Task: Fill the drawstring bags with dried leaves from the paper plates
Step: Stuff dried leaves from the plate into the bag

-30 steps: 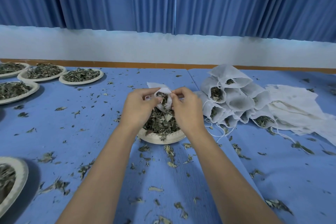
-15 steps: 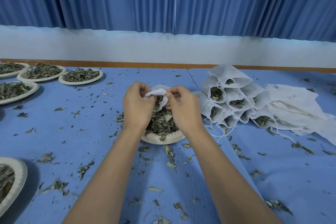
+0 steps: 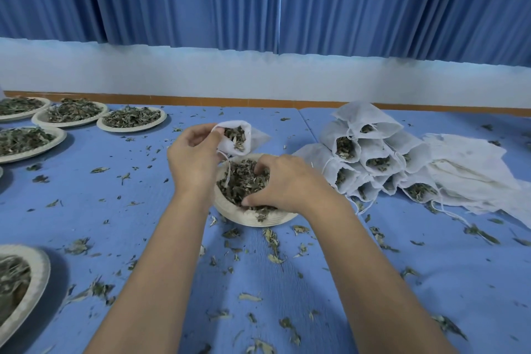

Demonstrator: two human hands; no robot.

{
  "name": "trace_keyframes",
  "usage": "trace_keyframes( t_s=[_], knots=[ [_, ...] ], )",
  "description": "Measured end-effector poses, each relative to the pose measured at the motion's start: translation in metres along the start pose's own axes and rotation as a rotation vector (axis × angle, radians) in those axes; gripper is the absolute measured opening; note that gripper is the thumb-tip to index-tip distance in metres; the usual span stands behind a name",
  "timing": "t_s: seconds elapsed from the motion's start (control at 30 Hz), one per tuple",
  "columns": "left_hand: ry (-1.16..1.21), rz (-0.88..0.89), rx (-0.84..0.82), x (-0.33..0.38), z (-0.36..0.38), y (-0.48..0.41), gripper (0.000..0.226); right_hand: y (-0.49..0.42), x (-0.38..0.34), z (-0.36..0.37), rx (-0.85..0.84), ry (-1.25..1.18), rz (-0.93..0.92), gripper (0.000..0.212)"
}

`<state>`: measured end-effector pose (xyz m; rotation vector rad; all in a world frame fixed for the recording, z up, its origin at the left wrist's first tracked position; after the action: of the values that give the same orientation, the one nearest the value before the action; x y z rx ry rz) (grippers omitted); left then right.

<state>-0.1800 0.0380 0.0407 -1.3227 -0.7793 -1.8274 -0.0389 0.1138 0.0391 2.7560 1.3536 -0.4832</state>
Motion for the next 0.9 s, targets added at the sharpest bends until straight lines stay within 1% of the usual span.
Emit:
trace_keyframes(
  t_s=[0.1,0.2,0.33,0.47,0.53,0.63,0.7,0.8,0.9],
  knots=[
    [0.03,-0.034,-0.014,-0.003,0.003,0.002,0.014,-0.002,0.0,0.001,0.017,-0.012,-0.05,0.043],
    [-0.055,-0.011,0.022,-0.004,0.0,0.001,0.011,-0.003,0.004,-0.004,0.119,-0.057,-0.05,0.027],
    [-0.011,0.008,0.061,-0.002,-0.004,-0.001,0.016,-0.001,0.011,-0.013,0.262,-0.179,-0.014,0.021],
    [0.024,0.107,0.114,0.007,-0.008,0.002,0.014,0.006,0.025,-0.023,0.399,-0.422,0.063,0.014],
    [-0.03,0.153,0.127,0.007,-0.008,0.002,0.014,0.01,0.032,-0.023,0.437,-0.633,0.124,0.011],
    [-0.21,0.154,0.101,-0.002,0.0,0.004,0.016,0.01,0.035,-0.014,0.436,-1.045,0.169,0.012],
    [-0.294,0.164,0.068,-0.007,0.007,0.007,0.018,0.007,0.031,-0.011,0.382,-1.222,0.154,0.013],
    [-0.371,0.224,0.05,-0.002,0.014,0.014,0.02,0.003,0.025,-0.009,0.318,-1.294,0.111,0.013],
    [-0.4,0.197,-0.001,-0.002,0.021,0.015,0.018,0.003,0.026,-0.009,0.378,-1.248,0.13,0.012]
  ],
)
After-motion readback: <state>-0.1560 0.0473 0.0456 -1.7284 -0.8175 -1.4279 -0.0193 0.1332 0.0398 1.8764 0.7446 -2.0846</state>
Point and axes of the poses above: each hand's wrist, its own y-axis away from the middle knuckle, its own z-axis out of the palm, x = y × z, the point moved 9 cm from there along -y, towards the middle knuckle, and after that the axes turned 10 degrees about -z, right-handed, at the moved point
